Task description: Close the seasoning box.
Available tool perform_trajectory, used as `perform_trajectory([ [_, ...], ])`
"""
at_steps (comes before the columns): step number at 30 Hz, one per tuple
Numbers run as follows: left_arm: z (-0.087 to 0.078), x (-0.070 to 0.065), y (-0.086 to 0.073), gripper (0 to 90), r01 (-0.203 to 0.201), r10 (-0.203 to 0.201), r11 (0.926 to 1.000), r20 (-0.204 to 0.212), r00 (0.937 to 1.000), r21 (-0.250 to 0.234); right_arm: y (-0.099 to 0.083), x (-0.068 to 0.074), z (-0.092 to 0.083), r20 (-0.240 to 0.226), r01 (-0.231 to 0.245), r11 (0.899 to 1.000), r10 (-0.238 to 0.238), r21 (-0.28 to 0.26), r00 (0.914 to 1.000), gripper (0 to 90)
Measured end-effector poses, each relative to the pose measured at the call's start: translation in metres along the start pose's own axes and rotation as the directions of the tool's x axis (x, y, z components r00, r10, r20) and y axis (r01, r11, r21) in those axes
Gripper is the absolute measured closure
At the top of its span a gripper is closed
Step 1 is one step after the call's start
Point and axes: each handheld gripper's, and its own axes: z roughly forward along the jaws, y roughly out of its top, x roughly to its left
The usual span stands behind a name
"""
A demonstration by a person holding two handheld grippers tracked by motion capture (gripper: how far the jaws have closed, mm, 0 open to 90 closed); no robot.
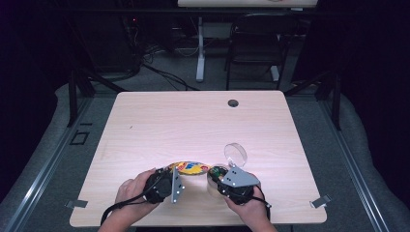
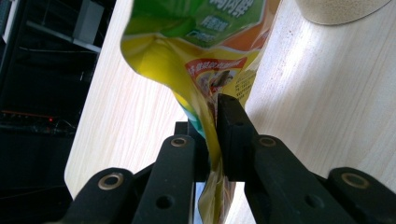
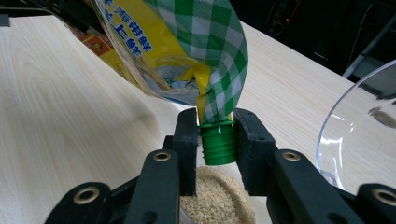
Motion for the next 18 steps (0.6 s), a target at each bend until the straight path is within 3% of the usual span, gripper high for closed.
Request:
perform_trajectory([
  [7, 0.001, 0.001, -0.002, 81.9, 0.022, -0.022, 0.9997, 0.021, 0.9995, -0.008, 0.001, -0.001, -0.001, -0.002, 0.000, 1.000, 0.000, -0.007, 1.0000, 71.5],
  [10, 0.004, 0.001, -0.007, 82.2, 0.067, -0.066, 0.9975, 0.042, 0.9970, -0.023, 0.002, 0.000, 0.000, -0.004, 0.004, 1.000, -0.004, -0.007, 1.0000, 71.5],
  [15, 0.007, 0.001, -0.011, 82.2, 0.098, -0.096, 0.9947, 0.057, 0.9937, -0.030, 0.003, 0.001, 0.000, -0.001, 0.007, 1.000, -0.007, -0.007, 1.0000, 71.5],
  [17, 0.010, 0.000, -0.014, 82.0, 0.136, -0.133, 0.9897, 0.071, 0.9886, -0.044, 0.003, 0.001, 0.001, -0.006, 0.009, 1.000, -0.009, -0.012, 0.9999, 71.5],
  [18, 0.011, 0.000, -0.015, 81.9, 0.137, -0.133, 0.9899, 0.079, 0.9879, -0.037, 0.003, 0.001, 0.002, -0.007, 0.008, 1.000, -0.008, -0.012, 0.9999, 71.5],
])
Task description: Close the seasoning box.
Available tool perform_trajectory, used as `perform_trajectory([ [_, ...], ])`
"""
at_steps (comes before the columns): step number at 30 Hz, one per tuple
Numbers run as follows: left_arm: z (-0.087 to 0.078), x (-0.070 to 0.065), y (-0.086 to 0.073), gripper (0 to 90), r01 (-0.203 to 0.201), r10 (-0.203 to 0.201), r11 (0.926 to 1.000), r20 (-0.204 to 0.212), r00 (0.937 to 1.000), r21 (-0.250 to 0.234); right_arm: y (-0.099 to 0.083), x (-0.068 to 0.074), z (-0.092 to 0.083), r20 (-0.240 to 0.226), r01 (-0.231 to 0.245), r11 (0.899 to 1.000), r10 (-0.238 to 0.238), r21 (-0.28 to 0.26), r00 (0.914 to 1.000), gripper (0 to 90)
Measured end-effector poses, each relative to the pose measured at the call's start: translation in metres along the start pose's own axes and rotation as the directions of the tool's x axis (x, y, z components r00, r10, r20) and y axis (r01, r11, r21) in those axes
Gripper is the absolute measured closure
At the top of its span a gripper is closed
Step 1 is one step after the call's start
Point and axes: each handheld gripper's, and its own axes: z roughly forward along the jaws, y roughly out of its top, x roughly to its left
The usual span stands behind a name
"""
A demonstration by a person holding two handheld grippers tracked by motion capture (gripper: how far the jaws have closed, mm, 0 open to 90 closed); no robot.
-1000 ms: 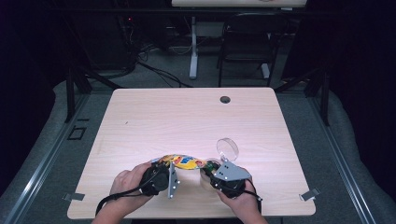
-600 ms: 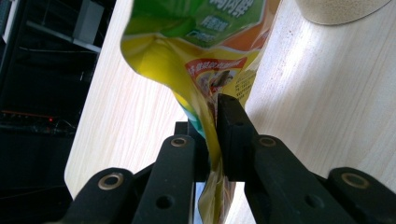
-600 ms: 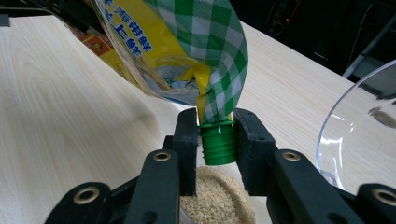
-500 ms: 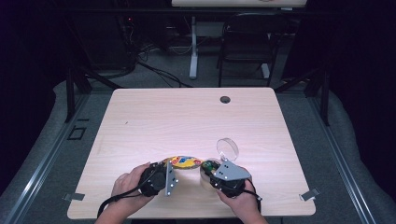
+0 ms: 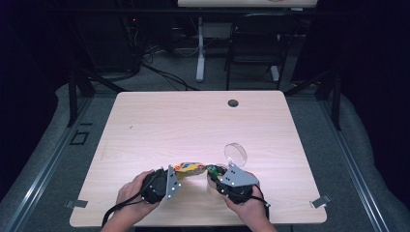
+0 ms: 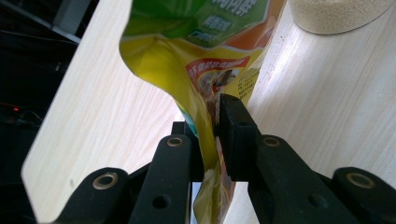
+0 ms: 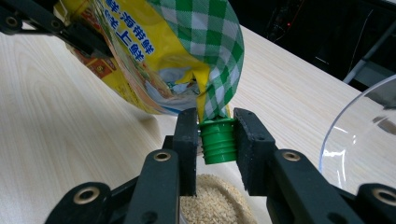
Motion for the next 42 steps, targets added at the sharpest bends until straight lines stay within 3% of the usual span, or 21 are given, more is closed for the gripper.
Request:
perform_trajectory([
  [12, 0.008, -0.001, -0.010, 79.0, 0.106, -0.103, 0.9932, 0.057, 0.9930, -0.047, 0.002, 0.000, 0.002, -0.005, 0.002, 1.000, -0.002, -0.005, 1.0000, 71.5],
  [21, 0.006, -0.001, -0.009, 64.3, 0.092, -0.089, 0.9946, 0.057, 0.9944, -0.048, 0.003, -0.001, 0.003, -0.010, 0.007, 1.000, -0.007, -0.008, 0.9999, 71.5],
  [26, -0.001, 0.002, -0.005, 52.6, 0.092, -0.088, 0.9927, 0.057, 0.9945, -0.078, 0.003, -0.001, 0.002, -0.007, 0.010, 1.000, -0.010, -0.011, 0.9999, 71.5],
  [34, -0.012, 0.007, 0.000, 54.1, 0.076, -0.072, 0.9929, 0.045, 0.9964, -0.092, 0.003, -0.001, 0.002, -0.007, 0.009, 1.000, -0.009, -0.016, 0.9999, 71.5],
  [42, -0.026, 0.013, 0.001, 56.5, 0.100, -0.097, 0.9886, 0.035, 0.9947, -0.113, 0.003, -0.002, 0.003, -0.006, 0.002, 1.000, -0.002, -0.018, 1.0000, 71.5],
])
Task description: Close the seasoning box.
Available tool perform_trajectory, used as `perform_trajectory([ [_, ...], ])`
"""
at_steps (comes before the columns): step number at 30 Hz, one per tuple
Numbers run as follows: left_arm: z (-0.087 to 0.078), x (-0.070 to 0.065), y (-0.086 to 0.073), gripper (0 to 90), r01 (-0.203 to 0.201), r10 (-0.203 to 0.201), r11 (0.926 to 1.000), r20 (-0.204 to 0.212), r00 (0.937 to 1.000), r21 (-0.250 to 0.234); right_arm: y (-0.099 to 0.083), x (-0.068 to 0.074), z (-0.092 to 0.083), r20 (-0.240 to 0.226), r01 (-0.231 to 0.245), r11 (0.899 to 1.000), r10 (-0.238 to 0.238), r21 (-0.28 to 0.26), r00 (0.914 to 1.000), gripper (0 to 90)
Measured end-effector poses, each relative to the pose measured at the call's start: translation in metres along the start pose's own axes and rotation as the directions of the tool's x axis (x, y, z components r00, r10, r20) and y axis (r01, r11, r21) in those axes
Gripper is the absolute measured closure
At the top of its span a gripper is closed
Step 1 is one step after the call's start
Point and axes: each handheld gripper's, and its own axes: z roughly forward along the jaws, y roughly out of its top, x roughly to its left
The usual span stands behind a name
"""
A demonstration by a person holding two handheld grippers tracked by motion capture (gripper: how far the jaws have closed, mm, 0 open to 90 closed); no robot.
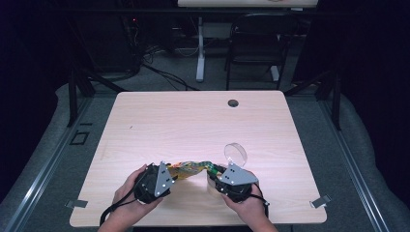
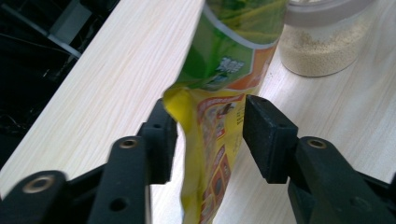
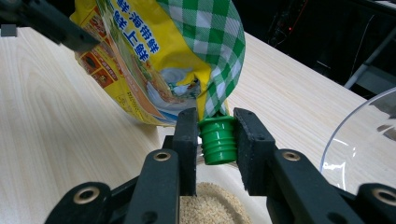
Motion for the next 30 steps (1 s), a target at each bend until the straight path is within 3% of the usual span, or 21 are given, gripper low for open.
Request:
perform_trajectory([
  [8, -0.005, 0.002, 0.002, 57.5, 0.000, 0.000, 1.0000, 0.003, 1.0000, 0.003, 0.001, 0.001, 0.000, -0.007, 0.002, 1.000, -0.002, 0.000, 1.0000, 71.5],
  [12, -0.007, 0.005, 0.000, 73.4, 0.002, -0.002, 1.0000, -0.016, 0.9999, 0.003, 0.000, 0.000, 0.000, -0.005, 0.000, 1.000, 0.000, 0.001, 1.0000, 71.5],
  [16, -0.007, 0.007, -0.002, 78.4, 0.013, -0.013, 0.9999, -0.021, 0.9997, -0.001, 0.001, 0.001, 0.000, -0.005, 0.007, 1.000, -0.007, 0.000, 1.0000, 71.5],
  [21, -0.008, 0.008, -0.005, 84.3, 0.034, -0.034, 0.9994, -0.016, 0.9993, -0.002, 0.001, 0.001, 0.001, -0.010, -0.002, 1.000, 0.002, -0.003, 0.9999, 71.3],
  [30, -0.007, 0.015, -0.011, 86.6, 0.099, -0.099, 0.9946, 0.011, 0.9951, -0.030, 0.001, 0.002, 0.002, -0.018, -0.012, 1.000, 0.012, -0.014, 0.9998, 70.2],
])
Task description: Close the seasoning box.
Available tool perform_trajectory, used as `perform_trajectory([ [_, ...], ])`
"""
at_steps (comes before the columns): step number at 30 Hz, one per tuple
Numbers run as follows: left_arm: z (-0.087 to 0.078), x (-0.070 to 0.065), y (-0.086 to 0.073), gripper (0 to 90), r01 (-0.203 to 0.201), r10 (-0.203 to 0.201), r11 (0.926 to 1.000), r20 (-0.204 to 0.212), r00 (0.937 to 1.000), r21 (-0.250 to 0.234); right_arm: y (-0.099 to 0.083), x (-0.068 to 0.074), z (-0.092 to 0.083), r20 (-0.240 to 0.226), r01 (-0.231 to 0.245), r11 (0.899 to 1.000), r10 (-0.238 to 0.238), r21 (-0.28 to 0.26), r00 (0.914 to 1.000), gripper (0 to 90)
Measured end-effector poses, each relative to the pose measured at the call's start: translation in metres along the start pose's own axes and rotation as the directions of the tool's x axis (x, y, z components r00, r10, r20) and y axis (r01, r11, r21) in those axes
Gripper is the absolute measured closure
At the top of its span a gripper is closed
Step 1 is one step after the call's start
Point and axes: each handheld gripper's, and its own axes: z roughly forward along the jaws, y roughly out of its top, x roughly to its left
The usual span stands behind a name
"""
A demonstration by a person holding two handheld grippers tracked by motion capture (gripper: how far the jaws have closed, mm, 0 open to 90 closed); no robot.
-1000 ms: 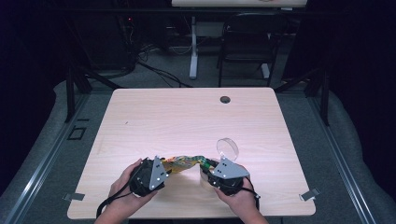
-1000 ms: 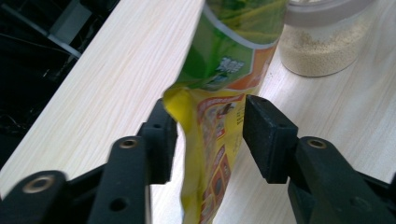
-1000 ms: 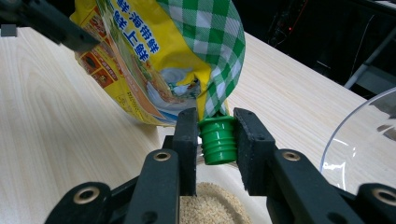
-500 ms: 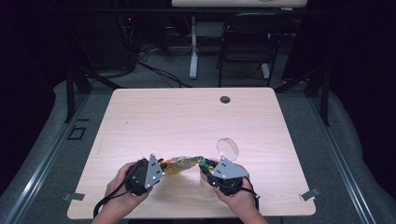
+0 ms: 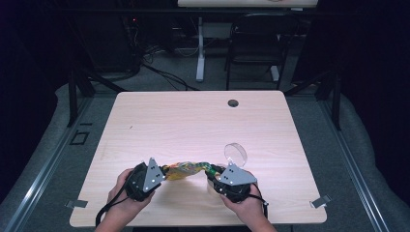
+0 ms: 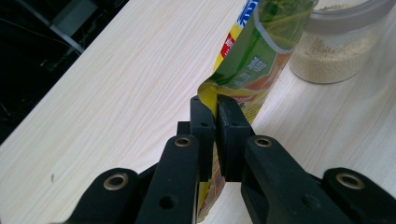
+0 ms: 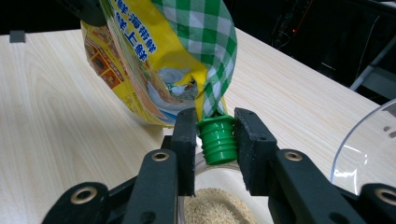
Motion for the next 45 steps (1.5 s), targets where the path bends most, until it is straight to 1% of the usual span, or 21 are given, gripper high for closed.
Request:
perform_trajectory([
  [1, 0.000, 0.000, 0.000, 86.7, 0.000, 0.000, 1.0000, 0.000, 1.0000, 0.000, 0.000, 0.000, 0.000, 0.000, 0.000, 1.000, 0.000, 0.000, 1.0000, 70.2],
  [2, 0.000, 0.001, -0.001, 86.7, 0.017, -0.017, 0.9998, 0.012, 0.9998, -0.005, 0.000, -0.001, 0.000, -0.005, -0.011, 1.000, 0.011, -0.007, 0.9999, 69.4],
  [4, 0.000, 0.003, -0.002, 86.8, 0.030, -0.029, 0.9995, 0.019, 0.9994, -0.007, 0.000, -0.002, -0.001, -0.004, -0.023, 1.000, 0.022, -0.013, 0.9997, 68.2],
  [5, 0.000, 0.003, -0.002, 86.8, 0.030, -0.029, 0.9995, 0.019, 0.9994, -0.007, 0.000, -0.002, -0.001, -0.004, -0.023, 1.000, 0.022, -0.013, 0.9997, 68.2],
  [7, 0.000, 0.005, -0.004, 86.8, 0.050, -0.049, 0.9986, 0.018, 0.9986, -0.018, 0.000, -0.003, -0.001, -0.004, -0.035, 0.999, 0.035, -0.024, 0.9994, 66.6],
  [12, 0.001, 0.009, -0.008, 86.8, 0.087, -0.086, 0.9958, 0.024, 0.9960, -0.028, -0.002, -0.004, -0.002, 0.014, -0.038, 0.999, 0.039, -0.033, 0.9992, 60.4],
  [13, 0.001, 0.009, -0.008, 86.8, 0.087, -0.086, 0.9958, 0.024, 0.9960, -0.028, -0.002, -0.004, -0.002, 0.014, -0.038, 0.999, 0.039, -0.033, 0.9992, 60.4],
  [21, 0.001, 0.019, -0.018, 86.9, 0.165, -0.163, 0.9849, 0.043, 0.9856, -0.052, -0.003, -0.005, -0.002, 0.021, -0.044, 0.998, 0.044, -0.035, 0.9988, 56.3],
  [25, 0.001, 0.023, -0.023, 86.8, 0.187, -0.184, 0.9805, 0.050, 0.9817, -0.062, -0.004, -0.006, -0.001, 0.025, -0.047, 0.998, 0.048, -0.032, 0.9985, 56.3],
  [26, 0.000, 0.025, -0.026, 86.8, 0.209, -0.205, 0.9758, 0.054, 0.9772, -0.065, -0.004, -0.006, -0.001, 0.026, -0.047, 0.998, 0.048, -0.030, 0.9985, 56.3],
  [28, 0.001, 0.027, -0.029, 86.8, 0.229, -0.225, 0.9706, 0.055, 0.9727, -0.074, -0.004, -0.005, -0.001, 0.026, -0.048, 0.998, 0.048, -0.033, 0.9985, 56.3],
  [29, 0.001, 0.027, -0.029, 86.8, 0.229, -0.225, 0.9706, 0.055, 0.9727, -0.074, -0.004, -0.005, -0.001, 0.026, -0.047, 0.998, 0.048, -0.033, 0.9985, 56.3],
  [31, 0.000, 0.029, -0.033, 86.8, 0.252, -0.247, 0.9642, 0.067, 0.9666, -0.081, -0.004, -0.005, -0.001, 0.025, -0.048, 0.998, 0.049, -0.032, 0.9985, 56.3],
  [32, 0.001, 0.030, -0.034, 86.8, 0.258, -0.253, 0.9625, 0.066, 0.9653, -0.084, -0.004, -0.005, -0.001, 0.025, -0.049, 0.998, 0.050, -0.032, 0.9985, 56.3],
  [34, 0.001, 0.032, -0.038, 86.8, 0.286, -0.280, 0.9535, 0.072, 0.9572, -0.094, -0.004, -0.005, -0.001, 0.025, -0.049, 0.998, 0.050, -0.032, 0.9985, 56.3],
  [35, 0.001, 0.032, -0.038, 86.8, 0.286, -0.280, 0.9535, 0.072, 0.9572, -0.094, -0.004, -0.005, -0.001, 0.025, -0.049, 0.998, 0.050, -0.032, 0.9985, 56.3],
  [36, 0.002, 0.035, -0.042, 86.8, 0.316, -0.309, 0.9432, 0.082, 0.9475, -0.101, -0.005, -0.005, -0.001, 0.027, -0.048, 0.998, 0.049, -0.030, 0.9984, 56.4],
  [38, 0.002, 0.038, -0.047, 86.8, 0.345, -0.336, 0.9322, 0.088, 0.9376, -0.110, -0.005, -0.006, -0.001, 0.028, -0.051, 0.998, 0.052, -0.030, 0.9983, 56.4],
  [43, 0.002, 0.043, -0.058, 86.8, 0.384, -0.374, 0.9157, 0.100, 0.9220, -0.118, -0.007, -0.006, -0.002, 0.026, -0.051, 0.998, 0.052, -0.027, 0.9983, 56.4],
  [44, 0.002, 0.043, -0.058, 86.8, 0.384, -0.374, 0.9157, 0.100, 0.9220, -0.118, -0.007, -0.007, -0.002, 0.025, -0.049, 0.999, 0.049, -0.020, 0.9985, 56.4],
  [45, 0.002, 0.045, -0.063, 86.8, 0.399, -0.388, 0.9090, 0.105, 0.9156, -0.120, -0.007, -0.006, -0.002, 0.027, -0.052, 0.998, 0.052, -0.025, 0.9983, 56.4],
])
